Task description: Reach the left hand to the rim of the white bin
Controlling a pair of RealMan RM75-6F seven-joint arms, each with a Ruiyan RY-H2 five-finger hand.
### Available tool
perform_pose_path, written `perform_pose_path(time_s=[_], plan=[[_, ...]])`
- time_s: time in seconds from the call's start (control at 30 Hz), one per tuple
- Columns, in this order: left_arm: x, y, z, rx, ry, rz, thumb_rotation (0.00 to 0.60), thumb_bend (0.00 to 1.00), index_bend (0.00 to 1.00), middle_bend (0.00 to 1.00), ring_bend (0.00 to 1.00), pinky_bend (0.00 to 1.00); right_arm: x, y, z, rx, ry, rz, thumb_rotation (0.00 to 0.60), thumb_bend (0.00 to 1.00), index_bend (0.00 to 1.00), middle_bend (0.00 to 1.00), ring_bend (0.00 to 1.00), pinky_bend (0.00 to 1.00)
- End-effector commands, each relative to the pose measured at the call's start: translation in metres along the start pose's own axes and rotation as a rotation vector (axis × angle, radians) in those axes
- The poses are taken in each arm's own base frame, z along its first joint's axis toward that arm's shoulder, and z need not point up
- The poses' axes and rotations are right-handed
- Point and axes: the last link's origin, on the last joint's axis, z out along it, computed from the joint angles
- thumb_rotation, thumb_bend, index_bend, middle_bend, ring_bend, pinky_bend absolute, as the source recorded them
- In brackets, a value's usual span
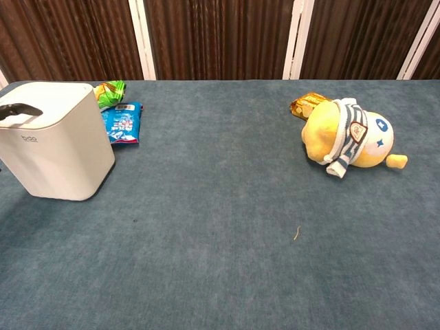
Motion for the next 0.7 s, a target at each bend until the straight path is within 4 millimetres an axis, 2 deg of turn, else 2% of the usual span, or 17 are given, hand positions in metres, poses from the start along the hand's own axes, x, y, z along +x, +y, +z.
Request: perform_pose_path(time_s=[0.03,0.17,0.23,0.27,0.43,0.5,0.57,0.63,0.7], plan=[[0.019,0.0,-0.005,-0.028,0.281,-0.029,0.6,0.46,0.0,0.67,0.8,0.9,0.0,0.0,-0.001,0.001,-0.005,-0.002,0.6,0.24,0.0,0.0,0.0,0.0],[0.031,-0.008,-0.017,-0.018,0.393,0.02,0.6,0.46,0.0,0.48,0.62,0.73,-0.001,0.002,0.0,-0.01,-0.018,-0.022,0.6,0.24,0.0,0.0,0.0,0.0],[0.033,-0.01,-0.029,-0.02,0.401,0.0,0.6,0.46,0.0,0.4,0.5,0.6,-0.001,0.002,0.0,-0.015,-0.034,-0.024,0.6,0.24,0.0,0.0,0.0,0.0],[0.031,-0.012,-0.036,-0.02,0.394,-0.007,0.6,0.46,0.0,0.37,0.46,0.56,-0.002,0.002,0.0,-0.015,-0.037,-0.025,0.6,0.24,0.0,0.0,0.0,0.0],[0.007,-0.03,-0.081,0.042,0.304,-0.009,0.6,0.44,0.0,0.06,0.06,0.22,0.0,0.001,-0.002,-0.006,-0.044,-0.022,0.6,0.24,0.0,0.0,0.0,0.0],[-0.007,-0.04,-0.102,0.093,0.254,-0.023,0.6,0.43,0.0,0.01,0.0,0.15,0.001,0.001,-0.002,-0.009,-0.039,-0.018,0.6,0.24,0.0,0.0,0.0,0.0],[-0.016,-0.046,-0.116,0.114,0.241,-0.046,0.6,0.42,0.0,0.0,0.0,0.09,0.002,0.002,-0.002,-0.012,-0.038,-0.017,0.6,0.24,0.0,0.0,0.0,0.0],[-0.023,-0.054,-0.124,0.137,0.268,-0.073,0.6,0.42,0.0,0.0,0.0,0.06,0.002,0.003,-0.002,-0.014,-0.044,-0.016,0.6,0.24,0.0,0.0,0.0,0.0],[-0.021,-0.055,-0.124,0.107,0.289,-0.048,0.6,0.41,0.0,0.0,0.0,0.04,0.002,0.003,-0.002,-0.011,-0.046,-0.019,0.6,0.24,0.0,0.0,0.0,0.0]])
